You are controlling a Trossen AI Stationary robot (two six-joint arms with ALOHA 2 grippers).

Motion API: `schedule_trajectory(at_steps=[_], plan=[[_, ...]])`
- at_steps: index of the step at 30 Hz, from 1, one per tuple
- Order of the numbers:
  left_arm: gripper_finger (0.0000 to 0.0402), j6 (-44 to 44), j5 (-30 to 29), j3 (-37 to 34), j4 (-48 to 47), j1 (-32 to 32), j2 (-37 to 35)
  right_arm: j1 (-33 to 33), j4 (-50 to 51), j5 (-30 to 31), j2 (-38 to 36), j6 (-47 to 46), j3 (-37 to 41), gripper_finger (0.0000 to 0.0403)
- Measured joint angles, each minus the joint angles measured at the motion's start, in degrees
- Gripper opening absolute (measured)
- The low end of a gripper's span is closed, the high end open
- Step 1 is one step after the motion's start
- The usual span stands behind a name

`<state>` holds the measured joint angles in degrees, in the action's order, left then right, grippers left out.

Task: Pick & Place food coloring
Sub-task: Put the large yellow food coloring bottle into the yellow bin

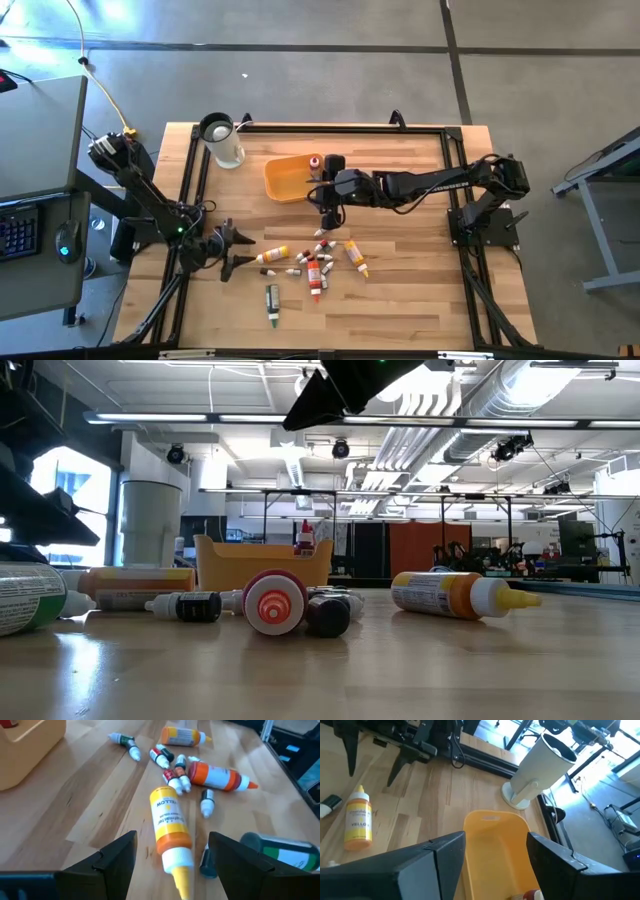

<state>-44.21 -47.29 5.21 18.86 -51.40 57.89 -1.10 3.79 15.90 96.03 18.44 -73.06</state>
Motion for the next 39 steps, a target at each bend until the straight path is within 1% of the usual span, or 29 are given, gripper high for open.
schedule_trajectory(at_steps=[3,10,15,22,28,31,35,37,39], plan=[[0.0246,0.0,0.3,0.0,1.2,0.0,1.6,0.0,0.3,0.0,0.0,0.1,0.0,0.0206],[0.0246,-1.4,-0.2,0.0,2.3,0.0,8.1,-0.1,0.8,0.0,0.0,-0.2,0.0,0.0206],[0.0246,-1.0,-0.9,2.0,2.6,0.0,11.9,-0.1,0.8,0.0,0.0,-0.2,0.0,0.0206],[0.0246,0.1,-0.2,5.6,2.5,0.0,17.3,0.0,0.7,0.0,0.0,-0.2,0.0,0.0206],[0.0246,0.5,-0.4,6.9,2.4,0.6,20.9,0.0,0.7,0.0,0.0,-0.3,0.0,0.0206],[0.0246,0.4,1.4,7.2,2.6,2.3,21.1,0.0,0.7,0.0,0.0,-0.3,0.0,0.0206],[0.0245,0.6,7.2,7.2,2.4,6.2,21.1,0.0,0.7,0.0,0.0,-0.4,0.0,0.0206],[0.0239,1.6,10.2,7.2,1.6,8.1,21.1,0.0,0.7,0.0,0.0,-0.4,0.0,0.0206],[0.0224,2.0,11.9,7.2,1.2,9.6,21.1,0.0,0.7,0.0,0.0,-0.4,0.0,0.0206]])
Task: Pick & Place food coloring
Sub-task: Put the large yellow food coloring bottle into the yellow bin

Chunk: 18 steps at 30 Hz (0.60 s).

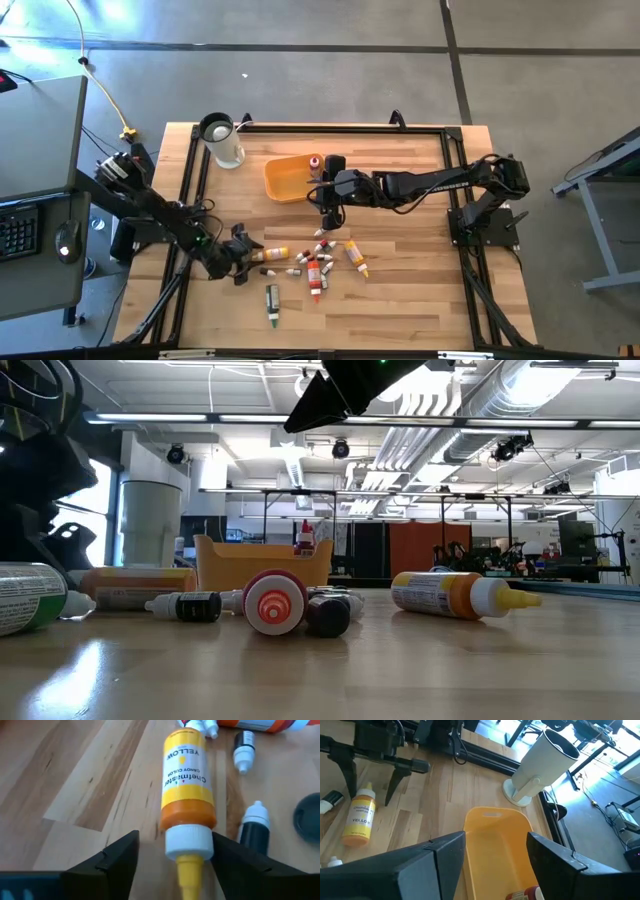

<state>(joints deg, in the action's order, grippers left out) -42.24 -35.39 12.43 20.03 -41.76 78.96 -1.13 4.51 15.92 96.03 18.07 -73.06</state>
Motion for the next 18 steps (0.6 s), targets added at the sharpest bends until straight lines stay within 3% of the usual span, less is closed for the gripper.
schedule_trajectory(at_steps=[11,14,18], plan=[[0.0112,1.6,-0.7,0.0,0.0,1.2,0.0,0.0,0.4,0.0,0.0,0.0,0.0,0.0206],[0.0110,1.5,-0.9,0.0,0.2,1.3,0.0,0.0,0.6,0.0,0.0,0.0,0.0,0.0206],[0.0143,1.4,-0.9,0.0,1.2,1.2,0.0,0.0,0.7,0.0,0.0,0.0,0.0,0.0206]])
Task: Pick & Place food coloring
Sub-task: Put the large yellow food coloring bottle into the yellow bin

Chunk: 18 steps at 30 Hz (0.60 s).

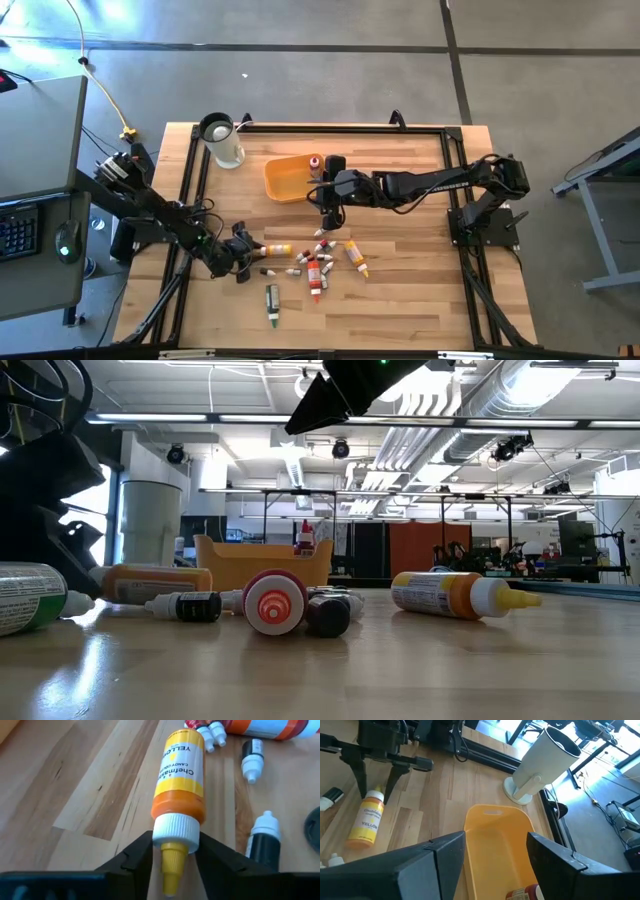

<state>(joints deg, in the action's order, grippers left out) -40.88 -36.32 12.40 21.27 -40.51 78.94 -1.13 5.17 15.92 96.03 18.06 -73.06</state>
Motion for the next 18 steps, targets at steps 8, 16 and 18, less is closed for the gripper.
schedule_trajectory(at_steps=[8,16,18], plan=[[0.0203,0.4,-0.1,0.0,1.7,0.0,0.0,0.0,0.0,0.0,0.0,0.0,0.0,0.0206],[0.0194,0.7,-0.1,0.0,0.8,0.0,0.0,0.0,0.0,0.0,0.0,0.0,0.0,0.0206],[0.0181,1.4,-0.1,0.0,1.0,0.0,0.0,0.0,0.0,0.0,0.0,0.0,0.0,0.0206]])
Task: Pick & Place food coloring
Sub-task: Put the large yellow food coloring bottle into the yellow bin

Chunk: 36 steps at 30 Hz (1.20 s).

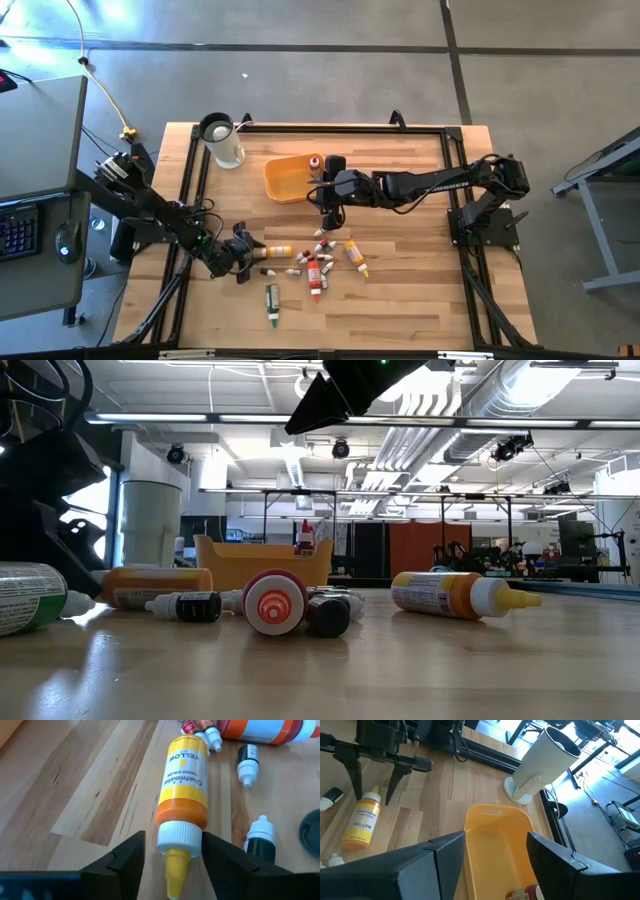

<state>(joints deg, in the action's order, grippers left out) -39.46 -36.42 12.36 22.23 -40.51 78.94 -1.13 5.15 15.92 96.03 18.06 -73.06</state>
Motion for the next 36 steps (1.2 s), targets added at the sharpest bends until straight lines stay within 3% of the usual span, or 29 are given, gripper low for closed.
schedule_trajectory(at_steps=[8,18,22,28,32,36], plan=[[0.0114,0.7,-0.2,0.0,0.4,0.0,0.0,0.0,0.0,0.0,0.0,0.0,0.0,0.0206],[0.0107,3.9,-3.3,2.9,-0.5,0.0,-2.3,0.0,0.0,0.0,0.0,0.0,0.0,0.0206],[0.0107,4.7,-3.5,9.2,-14.5,0.0,-6.6,0.0,0.0,0.0,0.0,0.0,0.0,0.0206],[0.0107,4.6,-6.2,25.8,-47.7,1.6,-10.0,-0.1,1.9,-0.6,0.0,0.0,0.0,0.0206],[0.0107,5.4,-4.8,37.1,-65.0,7.2,-10.0,-0.2,4.4,-5.8,0.0,-2.2,0.0,0.0206],[0.0107,11.2,1.8,46.1,-73.2,16.2,-9.4,-0.3,6.9,-5.9,0.0,-5.1,0.0,0.0206]])
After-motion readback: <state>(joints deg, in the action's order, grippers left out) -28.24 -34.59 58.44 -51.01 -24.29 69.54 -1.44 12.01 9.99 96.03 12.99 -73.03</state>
